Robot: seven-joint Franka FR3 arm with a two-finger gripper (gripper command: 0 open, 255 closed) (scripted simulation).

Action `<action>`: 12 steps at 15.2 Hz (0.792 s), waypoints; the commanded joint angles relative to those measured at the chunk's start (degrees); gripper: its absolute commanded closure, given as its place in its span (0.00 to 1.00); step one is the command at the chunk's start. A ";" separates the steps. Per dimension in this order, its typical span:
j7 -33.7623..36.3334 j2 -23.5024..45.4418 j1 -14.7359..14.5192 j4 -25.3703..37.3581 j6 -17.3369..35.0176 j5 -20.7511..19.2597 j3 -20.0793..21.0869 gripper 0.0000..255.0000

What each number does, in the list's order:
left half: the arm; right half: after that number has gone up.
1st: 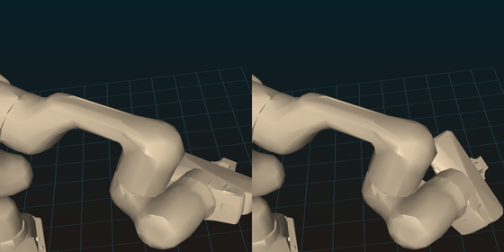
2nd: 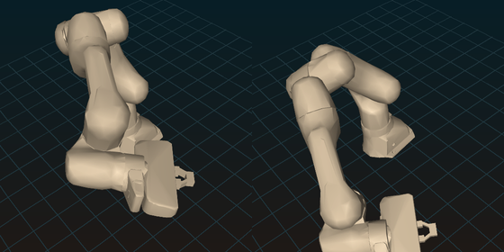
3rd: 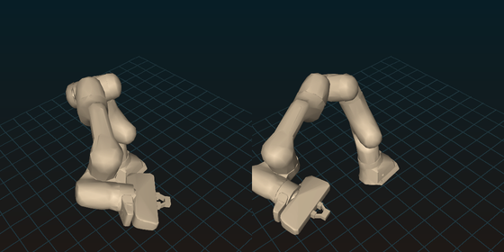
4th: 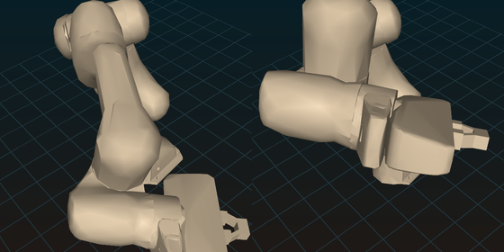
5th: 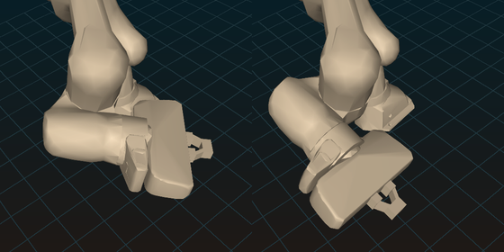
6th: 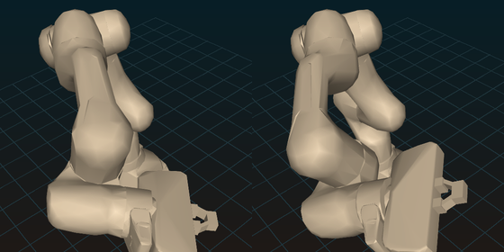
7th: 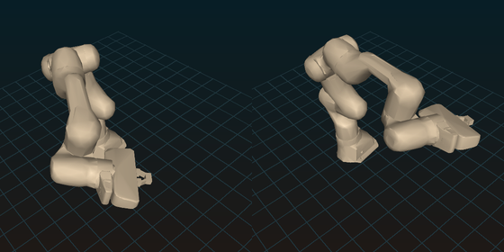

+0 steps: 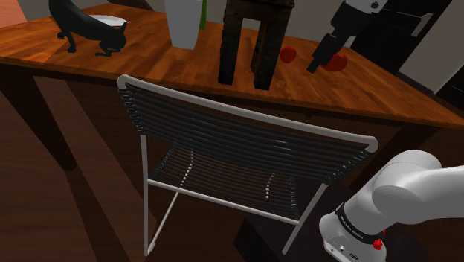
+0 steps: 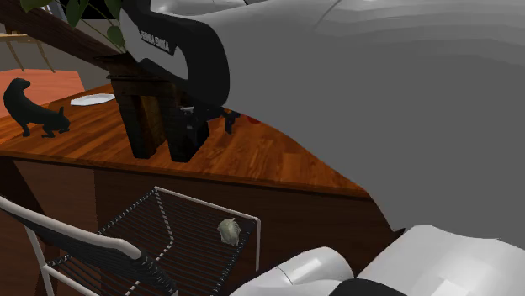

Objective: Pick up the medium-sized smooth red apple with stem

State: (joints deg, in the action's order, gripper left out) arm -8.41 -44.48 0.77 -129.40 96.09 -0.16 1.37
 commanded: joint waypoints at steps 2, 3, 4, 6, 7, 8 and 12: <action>-1.23 1.50 0.16 0.77 0.86 -0.18 -1.17 0.00; -2.46 3.05 0.30 1.62 1.68 -0.30 -2.33 0.00; -3.69 4.65 0.40 2.55 2.46 -0.36 -3.49 0.00; -6.16 7.99 0.51 4.63 3.88 -0.30 -5.78 0.00; -7.41 9.72 0.53 5.79 4.53 -0.17 -6.91 0.00; -8.68 11.49 0.54 7.03 5.12 0.04 -8.03 0.00; -13.90 18.99 0.40 12.77 6.89 1.65 -12.44 0.00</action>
State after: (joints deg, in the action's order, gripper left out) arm -20.94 -27.41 1.22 -118.41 102.81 1.00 -9.98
